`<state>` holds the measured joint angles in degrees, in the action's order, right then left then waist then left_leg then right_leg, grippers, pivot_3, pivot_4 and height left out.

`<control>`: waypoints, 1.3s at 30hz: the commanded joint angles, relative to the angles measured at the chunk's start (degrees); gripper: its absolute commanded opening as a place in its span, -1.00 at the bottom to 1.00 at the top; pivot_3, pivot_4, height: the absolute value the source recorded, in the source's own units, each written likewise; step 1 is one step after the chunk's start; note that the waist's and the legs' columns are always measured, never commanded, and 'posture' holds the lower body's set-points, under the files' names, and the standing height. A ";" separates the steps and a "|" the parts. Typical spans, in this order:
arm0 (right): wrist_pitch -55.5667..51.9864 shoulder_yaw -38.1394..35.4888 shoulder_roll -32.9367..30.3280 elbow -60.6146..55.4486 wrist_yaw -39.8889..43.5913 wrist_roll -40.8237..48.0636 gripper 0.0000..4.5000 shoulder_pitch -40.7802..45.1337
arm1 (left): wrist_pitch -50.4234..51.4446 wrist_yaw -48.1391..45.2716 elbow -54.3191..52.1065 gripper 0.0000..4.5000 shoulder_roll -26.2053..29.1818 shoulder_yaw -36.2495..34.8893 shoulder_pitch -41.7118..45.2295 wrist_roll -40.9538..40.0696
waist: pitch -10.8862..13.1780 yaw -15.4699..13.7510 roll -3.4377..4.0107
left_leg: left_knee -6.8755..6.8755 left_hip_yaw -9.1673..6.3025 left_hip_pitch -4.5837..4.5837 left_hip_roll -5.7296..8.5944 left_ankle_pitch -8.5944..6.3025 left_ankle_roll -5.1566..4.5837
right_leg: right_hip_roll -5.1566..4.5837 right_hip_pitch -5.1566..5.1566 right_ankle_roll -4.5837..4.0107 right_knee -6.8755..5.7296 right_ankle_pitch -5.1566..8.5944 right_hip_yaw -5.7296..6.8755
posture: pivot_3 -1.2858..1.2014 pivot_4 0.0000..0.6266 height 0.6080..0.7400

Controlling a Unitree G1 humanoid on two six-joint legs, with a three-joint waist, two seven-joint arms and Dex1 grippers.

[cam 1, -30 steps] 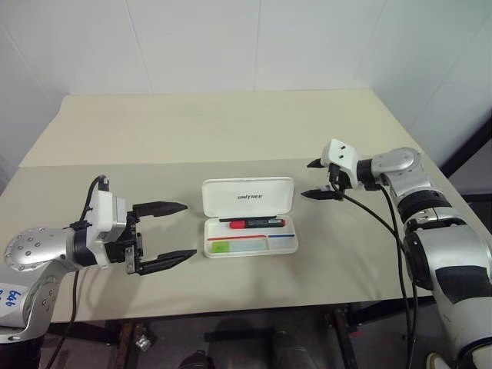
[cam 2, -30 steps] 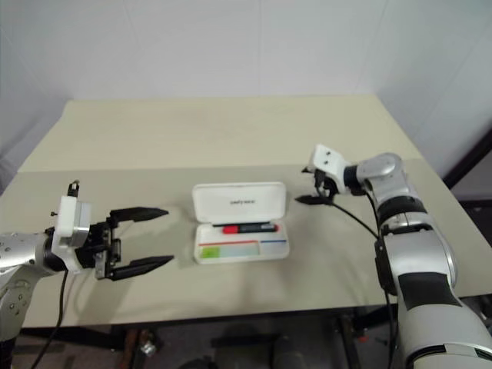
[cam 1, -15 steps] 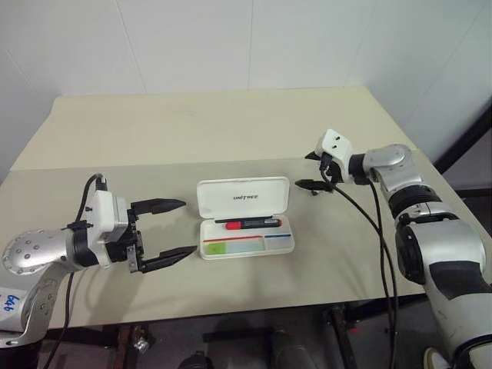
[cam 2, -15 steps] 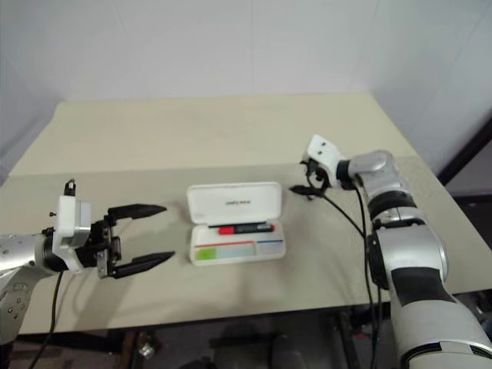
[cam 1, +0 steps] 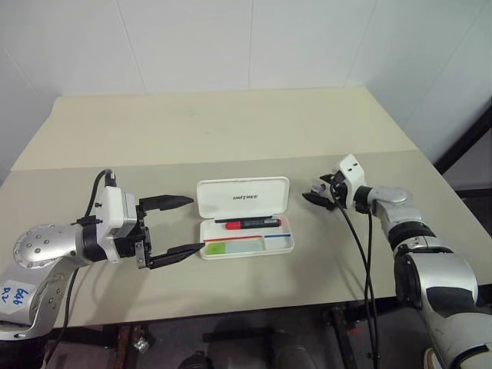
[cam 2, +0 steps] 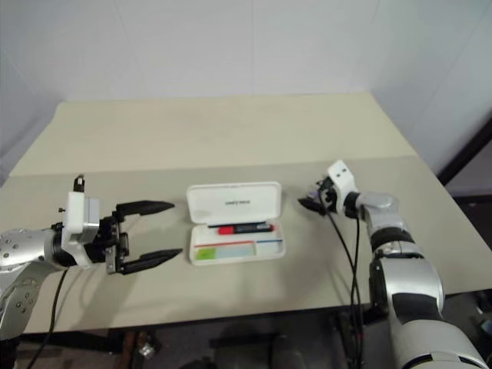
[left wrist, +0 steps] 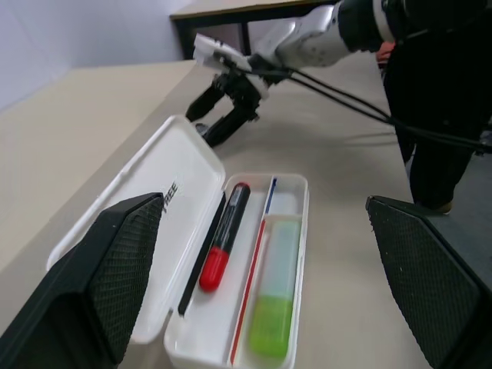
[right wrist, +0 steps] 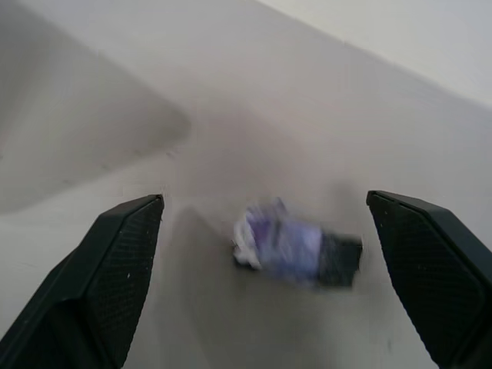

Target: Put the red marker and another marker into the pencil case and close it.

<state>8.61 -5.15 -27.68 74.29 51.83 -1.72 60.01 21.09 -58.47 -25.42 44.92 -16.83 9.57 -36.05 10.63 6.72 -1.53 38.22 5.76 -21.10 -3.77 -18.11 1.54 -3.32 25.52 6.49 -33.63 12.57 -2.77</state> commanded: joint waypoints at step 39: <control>-18.63 -3.56 5.86 -65.09 -10.14 17.57 -0.26 -30.02 | -4.43 -3.35 5.99 1.00 -1.54 3.73 5.31 -0.10 | -0.04 -0.78 -0.07 | -0.11 -0.25 -0.03 -0.01 0.08 0.03 | 0.00 0.00 0.01 -0.10 0.08 0.15 | 0.03 -0.52 1.00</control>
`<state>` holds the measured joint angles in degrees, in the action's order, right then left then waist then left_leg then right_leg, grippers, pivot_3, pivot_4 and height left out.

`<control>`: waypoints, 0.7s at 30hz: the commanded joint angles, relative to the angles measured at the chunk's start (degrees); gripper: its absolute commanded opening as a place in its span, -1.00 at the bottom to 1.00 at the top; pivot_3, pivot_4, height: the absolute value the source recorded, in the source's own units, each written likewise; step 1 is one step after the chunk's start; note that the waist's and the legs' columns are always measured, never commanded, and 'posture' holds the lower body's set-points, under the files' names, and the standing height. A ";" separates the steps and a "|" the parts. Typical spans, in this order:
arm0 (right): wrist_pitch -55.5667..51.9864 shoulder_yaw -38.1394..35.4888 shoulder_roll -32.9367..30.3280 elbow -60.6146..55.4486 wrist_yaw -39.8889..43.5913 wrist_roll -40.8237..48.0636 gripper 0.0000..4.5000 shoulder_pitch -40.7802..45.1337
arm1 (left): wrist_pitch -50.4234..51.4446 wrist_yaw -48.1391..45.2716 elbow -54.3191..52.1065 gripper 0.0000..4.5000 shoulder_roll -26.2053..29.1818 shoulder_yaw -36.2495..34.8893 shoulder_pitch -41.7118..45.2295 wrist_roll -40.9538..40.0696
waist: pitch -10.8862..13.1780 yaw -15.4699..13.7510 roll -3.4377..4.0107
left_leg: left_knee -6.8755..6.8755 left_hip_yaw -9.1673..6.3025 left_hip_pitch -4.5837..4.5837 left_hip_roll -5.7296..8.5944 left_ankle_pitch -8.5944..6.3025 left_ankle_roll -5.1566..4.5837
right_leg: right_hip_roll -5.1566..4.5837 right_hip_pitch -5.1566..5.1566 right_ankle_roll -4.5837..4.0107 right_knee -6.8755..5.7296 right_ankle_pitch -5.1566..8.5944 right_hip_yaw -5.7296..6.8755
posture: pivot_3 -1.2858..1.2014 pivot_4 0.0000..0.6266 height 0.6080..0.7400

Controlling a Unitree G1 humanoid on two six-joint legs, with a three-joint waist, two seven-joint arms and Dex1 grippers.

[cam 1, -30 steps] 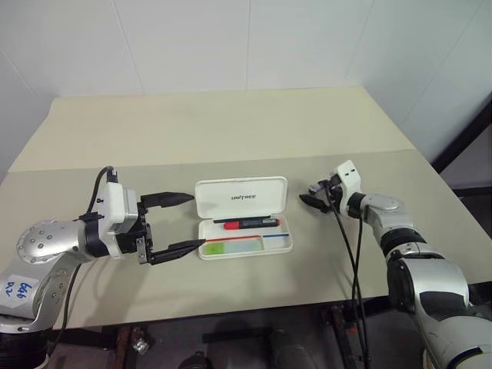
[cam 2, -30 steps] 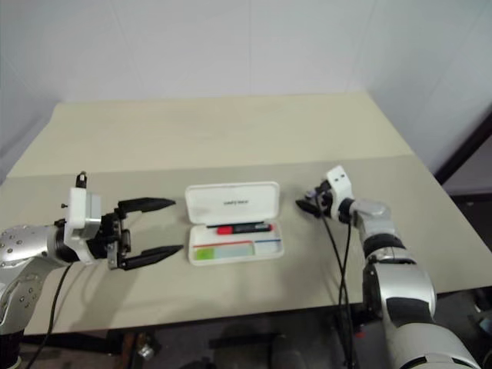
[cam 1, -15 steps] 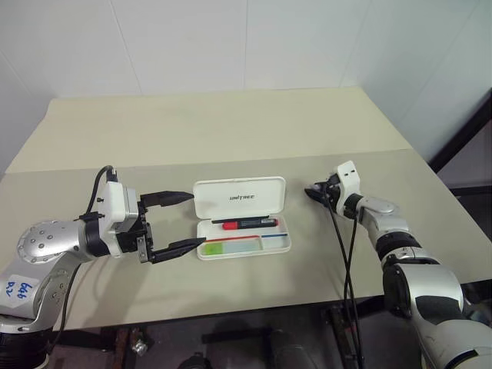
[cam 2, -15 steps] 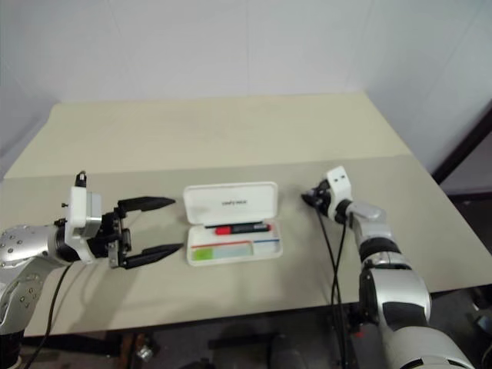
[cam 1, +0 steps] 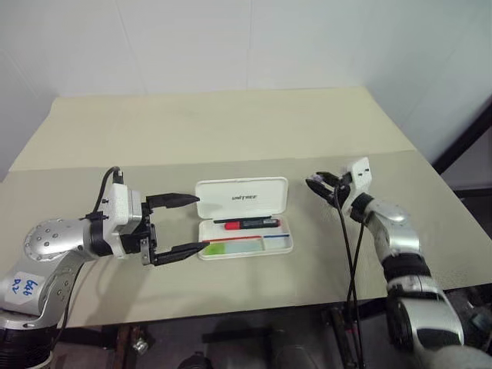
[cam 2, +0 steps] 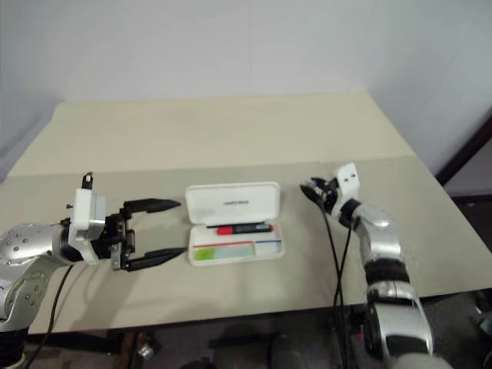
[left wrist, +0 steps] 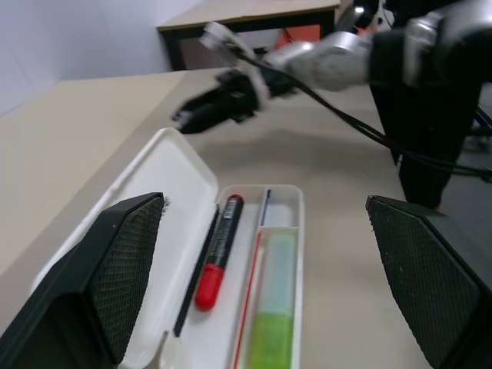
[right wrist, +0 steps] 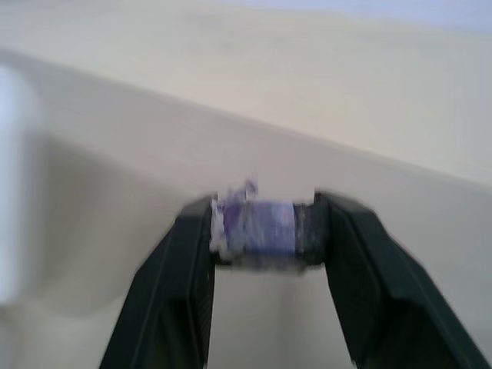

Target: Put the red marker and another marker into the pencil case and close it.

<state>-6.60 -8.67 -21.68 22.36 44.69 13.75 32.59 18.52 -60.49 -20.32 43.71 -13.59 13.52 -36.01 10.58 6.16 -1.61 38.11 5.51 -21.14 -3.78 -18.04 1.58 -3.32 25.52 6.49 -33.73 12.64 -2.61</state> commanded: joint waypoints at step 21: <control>-29.29 7.73 -3.70 -59.58 -17.52 4.98 -0.26 -31.51 | -10.30 -8.15 12.79 1.00 -6.17 3.95 8.58 0.40 | -0.08 -3.14 -0.13 | 0.10 -0.07 0.00 0.04 -0.04 -0.01 | -0.02 0.01 -0.55 0.18 0.32 0.10 | 0.03 -0.52 1.00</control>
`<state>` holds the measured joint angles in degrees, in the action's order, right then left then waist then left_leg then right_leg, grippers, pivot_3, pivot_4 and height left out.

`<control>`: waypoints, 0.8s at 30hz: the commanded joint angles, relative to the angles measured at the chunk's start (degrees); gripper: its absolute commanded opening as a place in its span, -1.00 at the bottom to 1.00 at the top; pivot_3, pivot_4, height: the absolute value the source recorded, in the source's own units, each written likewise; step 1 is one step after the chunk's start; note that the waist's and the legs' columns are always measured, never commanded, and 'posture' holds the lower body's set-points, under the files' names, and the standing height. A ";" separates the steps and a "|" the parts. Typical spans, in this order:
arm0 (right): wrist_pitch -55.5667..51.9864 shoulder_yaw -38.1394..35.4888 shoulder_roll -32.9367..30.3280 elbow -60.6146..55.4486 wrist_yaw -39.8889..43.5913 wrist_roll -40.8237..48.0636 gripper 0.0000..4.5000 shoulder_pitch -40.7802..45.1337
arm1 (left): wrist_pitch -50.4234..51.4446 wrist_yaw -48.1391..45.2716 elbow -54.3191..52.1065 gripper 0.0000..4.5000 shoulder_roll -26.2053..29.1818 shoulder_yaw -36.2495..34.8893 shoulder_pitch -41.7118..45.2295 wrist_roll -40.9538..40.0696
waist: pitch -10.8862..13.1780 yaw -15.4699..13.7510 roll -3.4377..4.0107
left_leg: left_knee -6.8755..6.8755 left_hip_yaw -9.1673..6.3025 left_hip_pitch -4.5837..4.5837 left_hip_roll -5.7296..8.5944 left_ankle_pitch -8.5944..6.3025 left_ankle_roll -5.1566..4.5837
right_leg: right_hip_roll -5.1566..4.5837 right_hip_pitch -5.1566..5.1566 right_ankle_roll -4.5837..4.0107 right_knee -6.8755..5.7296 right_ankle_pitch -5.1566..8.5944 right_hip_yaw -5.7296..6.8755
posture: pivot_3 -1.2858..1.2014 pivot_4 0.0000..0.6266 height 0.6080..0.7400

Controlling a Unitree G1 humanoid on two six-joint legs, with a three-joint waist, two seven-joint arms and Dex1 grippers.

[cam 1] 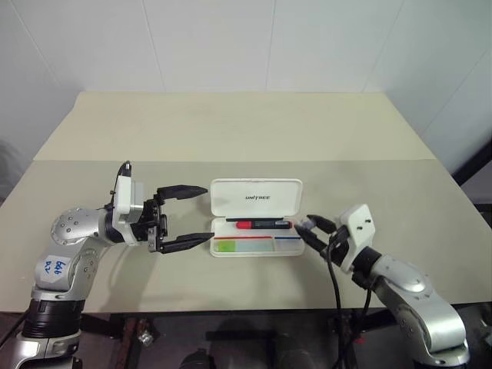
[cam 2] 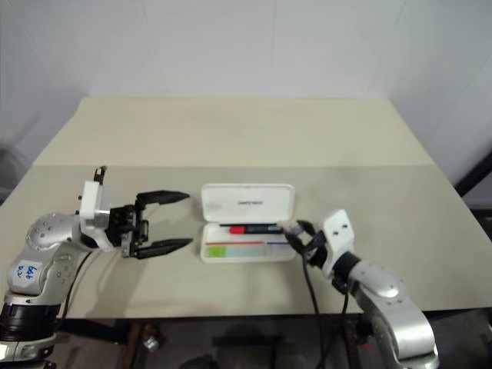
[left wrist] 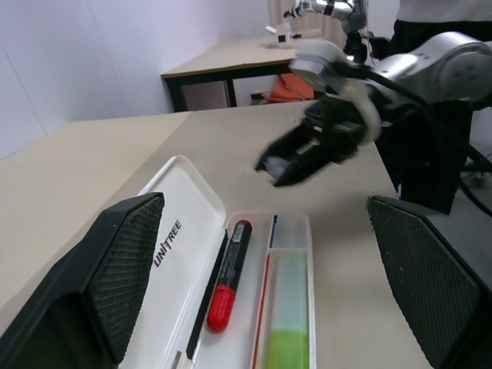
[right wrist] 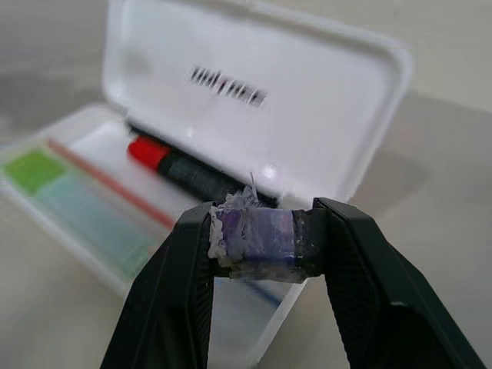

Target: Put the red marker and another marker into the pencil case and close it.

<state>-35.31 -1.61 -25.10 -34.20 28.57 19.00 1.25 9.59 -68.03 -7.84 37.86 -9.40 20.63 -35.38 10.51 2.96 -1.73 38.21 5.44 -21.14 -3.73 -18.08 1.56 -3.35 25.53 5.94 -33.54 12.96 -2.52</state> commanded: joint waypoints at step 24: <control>-27.16 10.16 12.74 -12.09 -23.53 -4.06 -0.26 5.67 | -0.13 -1.37 -1.59 1.00 0.25 -2.49 -0.34 -1.83 | -0.20 0.09 -0.33 | -0.01 -0.08 -0.04 -0.01 0.00 -0.01 | -0.02 0.00 -0.48 0.01 0.27 0.05 | 0.03 -0.52 1.00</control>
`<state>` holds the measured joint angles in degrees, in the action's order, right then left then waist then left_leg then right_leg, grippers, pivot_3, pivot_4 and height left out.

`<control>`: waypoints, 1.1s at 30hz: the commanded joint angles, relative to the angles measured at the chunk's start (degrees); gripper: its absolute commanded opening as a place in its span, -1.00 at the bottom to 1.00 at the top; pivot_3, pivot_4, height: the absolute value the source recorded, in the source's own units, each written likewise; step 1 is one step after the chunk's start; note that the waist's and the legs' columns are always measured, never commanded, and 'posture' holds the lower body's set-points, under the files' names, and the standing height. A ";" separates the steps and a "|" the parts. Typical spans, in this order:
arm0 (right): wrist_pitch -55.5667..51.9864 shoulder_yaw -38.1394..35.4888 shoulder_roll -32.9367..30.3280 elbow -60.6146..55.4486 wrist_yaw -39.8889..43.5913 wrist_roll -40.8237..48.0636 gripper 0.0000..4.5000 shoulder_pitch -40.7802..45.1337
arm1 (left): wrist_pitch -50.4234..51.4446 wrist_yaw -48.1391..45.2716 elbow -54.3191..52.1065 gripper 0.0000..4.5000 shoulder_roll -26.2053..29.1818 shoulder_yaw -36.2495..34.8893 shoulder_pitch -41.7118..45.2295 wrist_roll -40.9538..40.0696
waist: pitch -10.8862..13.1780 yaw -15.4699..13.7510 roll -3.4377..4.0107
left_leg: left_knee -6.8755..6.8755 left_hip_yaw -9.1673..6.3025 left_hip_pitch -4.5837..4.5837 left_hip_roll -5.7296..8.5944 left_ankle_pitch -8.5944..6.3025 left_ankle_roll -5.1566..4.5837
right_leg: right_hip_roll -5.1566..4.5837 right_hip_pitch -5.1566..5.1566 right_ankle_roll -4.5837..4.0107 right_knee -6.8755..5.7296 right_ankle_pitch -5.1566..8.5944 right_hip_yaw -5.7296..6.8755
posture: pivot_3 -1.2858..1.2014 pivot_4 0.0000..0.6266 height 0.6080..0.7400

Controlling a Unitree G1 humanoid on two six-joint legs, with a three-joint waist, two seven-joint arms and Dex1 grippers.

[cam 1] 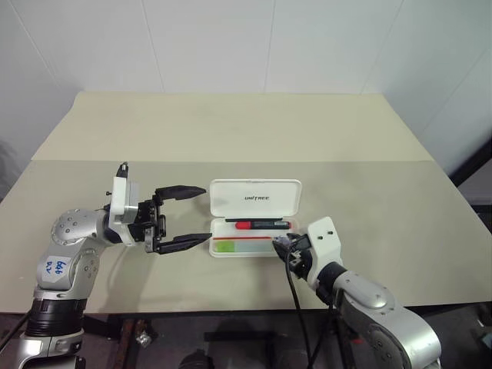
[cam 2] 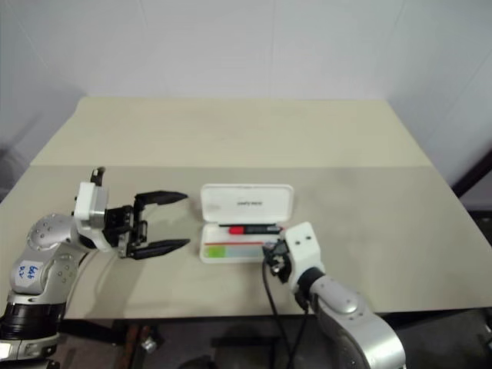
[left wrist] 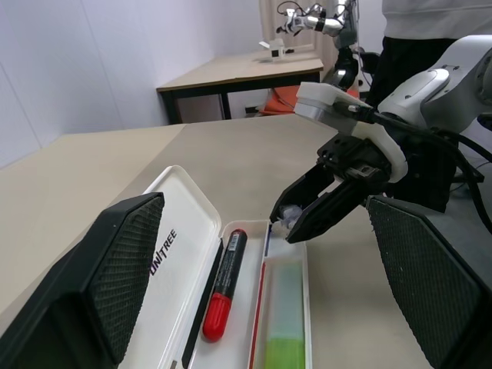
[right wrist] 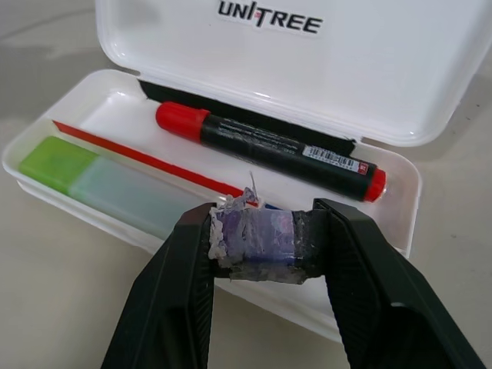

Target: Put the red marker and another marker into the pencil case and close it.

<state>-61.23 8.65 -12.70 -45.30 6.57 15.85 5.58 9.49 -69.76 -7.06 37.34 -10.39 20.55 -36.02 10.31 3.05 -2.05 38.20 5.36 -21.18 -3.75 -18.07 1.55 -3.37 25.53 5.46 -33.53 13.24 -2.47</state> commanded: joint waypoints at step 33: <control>-6.32 -1.62 5.18 0.88 -1.67 -0.38 0.77 3.10 | 0.58 -1.40 -4.07 1.00 2.03 -2.26 -2.72 -2.49 | -0.01 0.15 -0.02 | -0.11 -0.06 -0.03 -0.02 -0.01 -0.01 | -0.01 0.02 -0.06 0.09 0.04 0.10 | 0.03 -0.52 1.00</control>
<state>-68.74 8.17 -7.90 -43.53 4.70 15.04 8.62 10.78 -71.25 -8.91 38.76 -10.86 17.53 -37.18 10.30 3.20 -2.07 38.08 5.30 -21.20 -3.77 -18.08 1.55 -3.38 25.56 5.40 -33.44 13.28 -2.37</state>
